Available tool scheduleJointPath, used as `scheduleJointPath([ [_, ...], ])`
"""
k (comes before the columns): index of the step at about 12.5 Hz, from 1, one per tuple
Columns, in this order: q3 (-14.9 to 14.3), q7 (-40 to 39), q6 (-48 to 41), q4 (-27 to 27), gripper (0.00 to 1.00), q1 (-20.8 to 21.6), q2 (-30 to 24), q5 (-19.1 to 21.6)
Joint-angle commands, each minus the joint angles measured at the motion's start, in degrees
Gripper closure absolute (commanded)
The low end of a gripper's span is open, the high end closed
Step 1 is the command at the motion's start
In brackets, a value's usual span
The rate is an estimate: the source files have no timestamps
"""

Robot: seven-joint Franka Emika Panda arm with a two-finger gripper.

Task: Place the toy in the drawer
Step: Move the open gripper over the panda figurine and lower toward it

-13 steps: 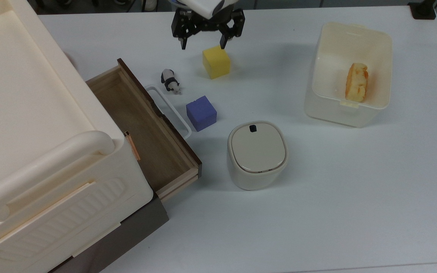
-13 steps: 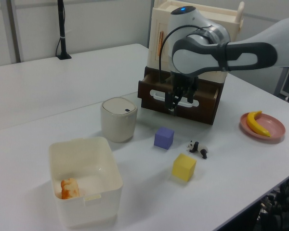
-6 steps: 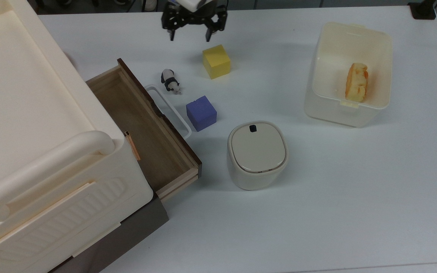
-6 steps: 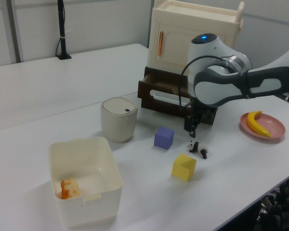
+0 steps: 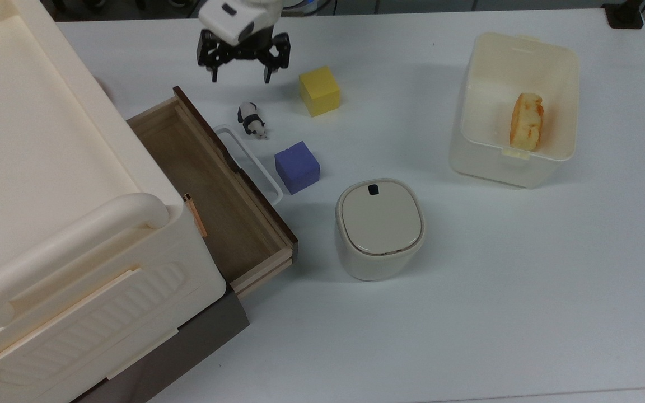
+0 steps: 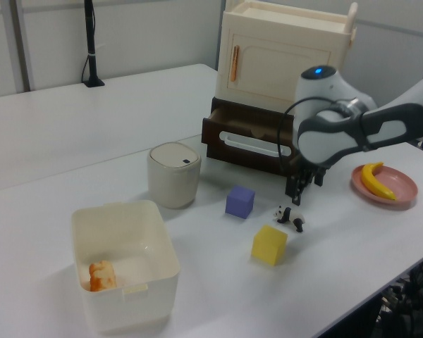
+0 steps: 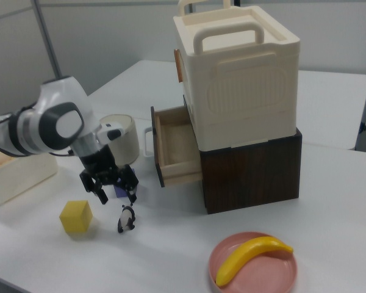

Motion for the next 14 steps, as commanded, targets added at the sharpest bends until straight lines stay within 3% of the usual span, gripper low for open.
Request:
scheduleJointPath([
  [1,-0.1,-0.3,3.8,-0.2,0.00,-0.4,2.9,-2.1],
  [8,-0.1,-7.9,5.1,-0.3,0.00,-0.3,4.9,-2.2],
  [14,-0.1,-8.0,5.3,-0.3,0.00,0.0,8.0,-4.4],
])
